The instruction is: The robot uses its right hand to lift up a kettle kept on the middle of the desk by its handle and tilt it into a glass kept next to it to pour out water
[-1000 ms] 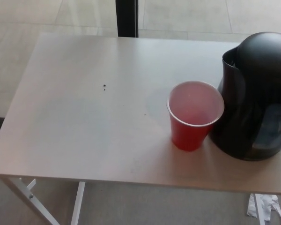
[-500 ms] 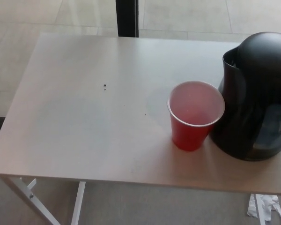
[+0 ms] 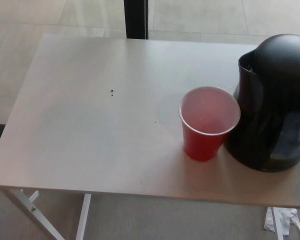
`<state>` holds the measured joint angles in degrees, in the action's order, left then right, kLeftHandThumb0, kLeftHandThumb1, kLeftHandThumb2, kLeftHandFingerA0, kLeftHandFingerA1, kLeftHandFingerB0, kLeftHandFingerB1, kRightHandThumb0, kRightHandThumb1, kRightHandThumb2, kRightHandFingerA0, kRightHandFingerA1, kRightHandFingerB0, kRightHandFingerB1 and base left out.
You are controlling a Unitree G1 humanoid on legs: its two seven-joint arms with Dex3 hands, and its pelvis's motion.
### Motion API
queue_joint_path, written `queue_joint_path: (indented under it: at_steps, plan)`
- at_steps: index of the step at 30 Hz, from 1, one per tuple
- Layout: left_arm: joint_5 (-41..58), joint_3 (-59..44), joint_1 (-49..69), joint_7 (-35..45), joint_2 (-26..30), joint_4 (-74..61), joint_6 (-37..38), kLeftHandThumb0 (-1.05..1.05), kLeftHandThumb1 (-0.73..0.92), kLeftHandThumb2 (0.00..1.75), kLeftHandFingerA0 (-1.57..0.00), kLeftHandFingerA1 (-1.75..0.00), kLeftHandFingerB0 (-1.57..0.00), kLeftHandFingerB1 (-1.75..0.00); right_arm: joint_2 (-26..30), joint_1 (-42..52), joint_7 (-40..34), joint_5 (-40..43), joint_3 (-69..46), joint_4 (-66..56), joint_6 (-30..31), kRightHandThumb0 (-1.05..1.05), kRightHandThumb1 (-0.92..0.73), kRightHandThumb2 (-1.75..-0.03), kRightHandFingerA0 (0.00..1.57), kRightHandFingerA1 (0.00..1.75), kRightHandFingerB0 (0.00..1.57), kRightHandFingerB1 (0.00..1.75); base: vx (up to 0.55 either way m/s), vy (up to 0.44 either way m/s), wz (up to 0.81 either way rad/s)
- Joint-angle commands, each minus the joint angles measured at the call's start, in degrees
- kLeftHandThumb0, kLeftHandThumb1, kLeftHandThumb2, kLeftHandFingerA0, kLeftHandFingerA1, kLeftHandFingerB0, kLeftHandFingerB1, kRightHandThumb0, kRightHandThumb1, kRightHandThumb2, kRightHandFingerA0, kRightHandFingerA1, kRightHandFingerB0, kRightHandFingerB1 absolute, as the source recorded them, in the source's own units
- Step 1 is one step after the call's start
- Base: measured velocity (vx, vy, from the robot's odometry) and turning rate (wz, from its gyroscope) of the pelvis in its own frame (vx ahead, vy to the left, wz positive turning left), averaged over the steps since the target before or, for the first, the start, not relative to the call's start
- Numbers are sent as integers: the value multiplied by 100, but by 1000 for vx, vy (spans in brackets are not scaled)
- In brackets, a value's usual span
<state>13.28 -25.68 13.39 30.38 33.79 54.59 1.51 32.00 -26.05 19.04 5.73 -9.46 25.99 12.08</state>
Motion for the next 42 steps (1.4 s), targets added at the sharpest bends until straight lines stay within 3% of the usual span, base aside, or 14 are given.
queue_joint_path:
  at_steps: [1, 5, 8, 9, 13, 24, 25, 28, 29, 30, 37, 40, 41, 42]
  plan:
    - [42, 16, 28, 35, 36, -91, -68, -66, 71, 61, -49, -50, -33, -39, -85, 160, -84, -103, 52, -164, 122, -34, -72, -61, 100, 83, 49, 38, 0, 0, 0]
    - [71, -3, -6, 48, 37, -14, -56, -67, 54, 94, -44, -61, -27, -52, -186, 165, -39, 54, -79, -224, 32, -14, -77, -73, 99, 153, 75, 52, 0, 0, 0]
    - [-4, 59, -62, -26, 54, 71, -46, -67, 55, 95, -44, -60, -26, -51, -206, 227, 74, -28, -80, -2, -1034, -5, -56, -113, 93, 158, 98, 98, 0, 0, 0]
    - [17, 55, -13, -3, 50, -27, -86, -68, 72, 61, -48, -49, -33, -40, -194, 217, 53, -88, -53, 54, -1221, -8, -53, -121, 90, 161, 91, 138, 0, 0, 0]
    - [40, 29, 0, -43, 56, -73, -124, -69, 73, 62, -49, -50, -33, -40, -74, 286, -286, -666, 247, 138, -2201, -11, -53, -126, 82, 175, 74, 162, 0, 0, 0]
    - [14, 42, -11, -102, 90, -111, -168, -71, 77, 63, -49, -47, -33, -39, -221, 673, -1604, -1348, 337, -249, -2611, -12, -49, -121, 85, 175, 78, 157, 0, 0, 0]
    - [16, 42, -4, -100, 90, -135, -176, -74, 62, 98, -43, -58, -28, -51, -268, 686, -1652, -1311, 307, -285, -2535, -15, -50, -119, 84, 175, 77, 158, 0, 0, 0]
    - [-15, 61, -45, -115, 103, -24, -138, -72, 77, 63, -52, -48, -34, -39, -776, 792, -2078, -912, -60, -549, -2095, -10, -45, -123, 86, 175, 74, 163, 0, 0, 0]
    - [17, 35, -71, -107, 85, 26, -127, -72, 77, 63, -52, -48, -34, -40, -894, 804, -2221, -886, -134, -540, -2163, -7, -43, -122, 119, 144, 102, 131, 0, 0, 0]
    - [35, 30, -61, -99, 75, -24, -173, -71, 78, 64, -52, -49, -33, -40, -974, 851, -2310, -903, -177, -605, -2201, -3, -38, -139, 88, 175, 79, 159, 0, 0, 0]
    - [23, 42, -89, -146, 92, -78, -263, -70, 77, 63, -54, -48, -34, -39, -1426, 613, -2835, -882, -466, -568, -2390, -22, -44, -118, 119, 139, 98, 125, 0, 0, 0]
    - [47, 21, -61, -115, 96, -103, -255, -70, 77, 63, -52, -49, -34, -40, -1548, 427, -2773, -716, -595, -529, -2569, -9, -38, -135, 91, 175, 79, 157, 0, 0, 0]
    - [61, 11, -48, -89, 100, -107, -249, -70, 61, 100, -45, -60, -26, -51, -1574, 355, -2758, -686, -622, -507, -2637, -12, -37, -137, 92, 175, 79, 156, 0, 0, 0]
    - [64, 10, -47, -74, 106, -102, -250, -72, 77, 63, -52, -50, -34, -40, -1561, 267, -2758, -719, -620, -544, -2516, -14, -40, -131, 91, 175, 77, 156, 0, 0, 0]
